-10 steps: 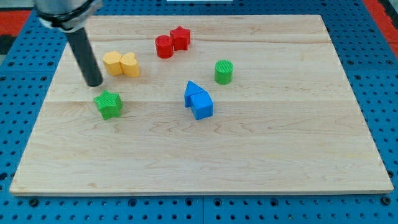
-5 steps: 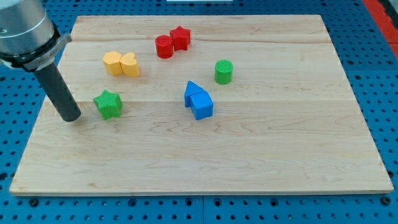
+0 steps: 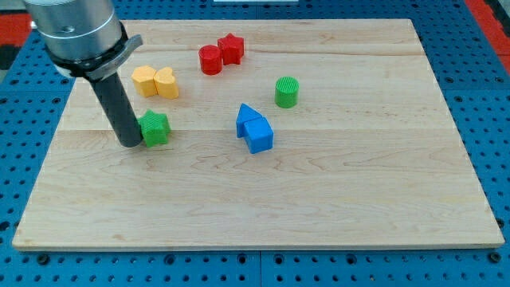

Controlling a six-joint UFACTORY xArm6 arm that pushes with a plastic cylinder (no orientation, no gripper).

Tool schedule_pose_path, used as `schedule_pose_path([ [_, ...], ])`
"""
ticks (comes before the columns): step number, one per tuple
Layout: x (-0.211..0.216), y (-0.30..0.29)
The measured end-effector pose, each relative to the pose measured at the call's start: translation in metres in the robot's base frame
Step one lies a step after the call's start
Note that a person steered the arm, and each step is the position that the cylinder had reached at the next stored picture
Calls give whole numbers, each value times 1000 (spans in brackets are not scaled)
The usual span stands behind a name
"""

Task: Push the green star closer to green circle

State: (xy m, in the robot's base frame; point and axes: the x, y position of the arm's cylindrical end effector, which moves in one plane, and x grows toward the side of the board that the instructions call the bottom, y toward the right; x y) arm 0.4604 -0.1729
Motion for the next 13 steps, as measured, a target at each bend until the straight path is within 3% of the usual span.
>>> schedule_pose_path([
  [8, -74, 120],
  [11, -92, 114],
  [13, -130, 112],
])
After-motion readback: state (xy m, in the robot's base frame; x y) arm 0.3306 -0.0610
